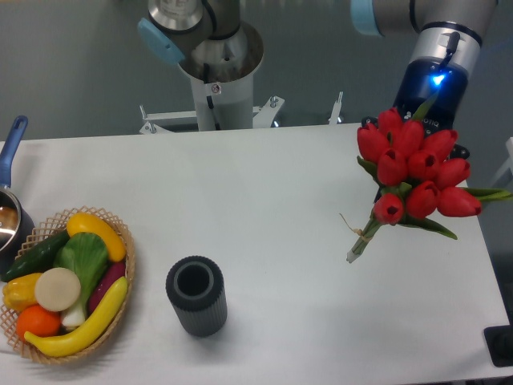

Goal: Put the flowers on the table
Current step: 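Hold the red tulip bouquet in the gripper above the table, then swing the held tulip bouquet toward the table center, tilting it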

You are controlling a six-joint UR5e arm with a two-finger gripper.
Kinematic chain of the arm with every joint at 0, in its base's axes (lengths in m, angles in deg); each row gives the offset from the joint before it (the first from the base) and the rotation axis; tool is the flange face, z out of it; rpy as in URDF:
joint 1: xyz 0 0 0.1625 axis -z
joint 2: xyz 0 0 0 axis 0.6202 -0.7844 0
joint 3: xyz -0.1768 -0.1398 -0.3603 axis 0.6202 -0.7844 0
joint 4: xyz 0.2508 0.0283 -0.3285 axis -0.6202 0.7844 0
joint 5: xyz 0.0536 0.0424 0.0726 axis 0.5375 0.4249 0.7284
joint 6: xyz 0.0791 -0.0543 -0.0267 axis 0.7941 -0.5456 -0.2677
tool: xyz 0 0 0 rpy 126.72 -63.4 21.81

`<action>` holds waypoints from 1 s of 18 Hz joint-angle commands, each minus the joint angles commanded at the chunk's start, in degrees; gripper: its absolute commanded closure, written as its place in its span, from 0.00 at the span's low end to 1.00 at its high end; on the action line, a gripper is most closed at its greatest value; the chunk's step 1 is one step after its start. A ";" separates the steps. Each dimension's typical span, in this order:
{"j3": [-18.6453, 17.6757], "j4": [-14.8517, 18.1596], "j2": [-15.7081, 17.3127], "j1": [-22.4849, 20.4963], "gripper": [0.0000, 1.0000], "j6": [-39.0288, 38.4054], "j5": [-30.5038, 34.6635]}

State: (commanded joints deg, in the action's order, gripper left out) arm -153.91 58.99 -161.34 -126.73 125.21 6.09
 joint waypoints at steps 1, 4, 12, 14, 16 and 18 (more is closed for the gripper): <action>0.17 0.00 0.00 0.00 0.68 -0.09 0.09; -0.09 0.00 0.00 0.09 0.68 -0.17 0.09; -1.84 0.09 1.66 0.44 0.68 -0.26 3.76; -2.46 0.18 2.11 0.96 0.68 -0.26 7.45; -2.55 0.09 2.63 2.54 0.68 -0.35 12.37; -2.72 0.18 3.16 3.77 0.68 -0.26 17.47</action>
State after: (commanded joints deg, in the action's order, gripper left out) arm -156.63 59.16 -158.17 -122.95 124.95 23.56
